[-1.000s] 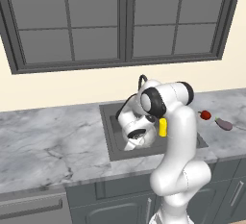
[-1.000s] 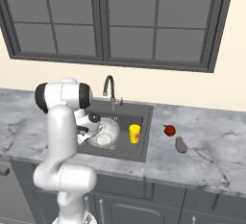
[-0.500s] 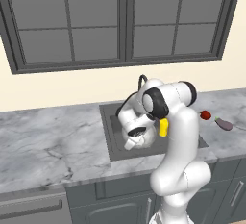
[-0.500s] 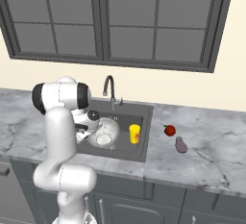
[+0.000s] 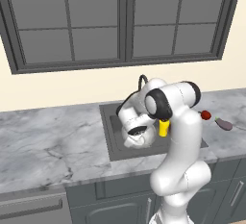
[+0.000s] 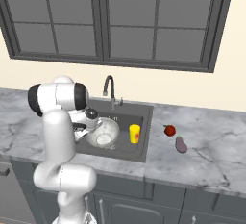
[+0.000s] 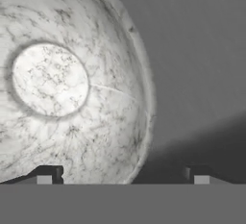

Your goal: Remove the eggplant and bell pepper from the sink. Then move the bowl and cup from the counter to the sink for washing.

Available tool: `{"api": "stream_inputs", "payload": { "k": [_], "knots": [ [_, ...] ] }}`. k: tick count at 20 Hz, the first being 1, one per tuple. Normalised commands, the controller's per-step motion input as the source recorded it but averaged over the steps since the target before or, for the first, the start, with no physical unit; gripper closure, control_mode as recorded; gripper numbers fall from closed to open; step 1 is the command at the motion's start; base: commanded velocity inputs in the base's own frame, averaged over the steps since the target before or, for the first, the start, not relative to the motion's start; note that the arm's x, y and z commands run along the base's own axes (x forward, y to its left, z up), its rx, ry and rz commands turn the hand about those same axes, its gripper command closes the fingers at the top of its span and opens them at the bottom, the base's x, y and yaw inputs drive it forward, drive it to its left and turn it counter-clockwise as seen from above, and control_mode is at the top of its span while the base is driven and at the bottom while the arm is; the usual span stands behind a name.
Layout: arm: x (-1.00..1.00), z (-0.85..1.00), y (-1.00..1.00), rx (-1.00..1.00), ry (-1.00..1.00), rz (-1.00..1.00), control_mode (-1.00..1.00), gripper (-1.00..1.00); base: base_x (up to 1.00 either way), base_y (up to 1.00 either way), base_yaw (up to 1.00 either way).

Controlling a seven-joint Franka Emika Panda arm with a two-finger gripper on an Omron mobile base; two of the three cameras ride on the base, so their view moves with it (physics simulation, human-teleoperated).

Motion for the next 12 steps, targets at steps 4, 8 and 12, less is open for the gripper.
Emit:
{"api": "stream_inputs", "payload": {
  "k": [4,8,12],
  "knots": [
    [0.0,0.28,0.0,0.0,0.0,-0.07,-1.0,-1.0,0.0,0.0,0.0],
    [0.0,0.27,0.0,-0.01,0.0,-0.05,-1.0,-1.0,0.0,0.0,0.0],
    [0.0,0.25,-0.01,-0.03,0.0,-0.05,-1.0,-1.0,0.0,0.0,0.0]
  ]
}}
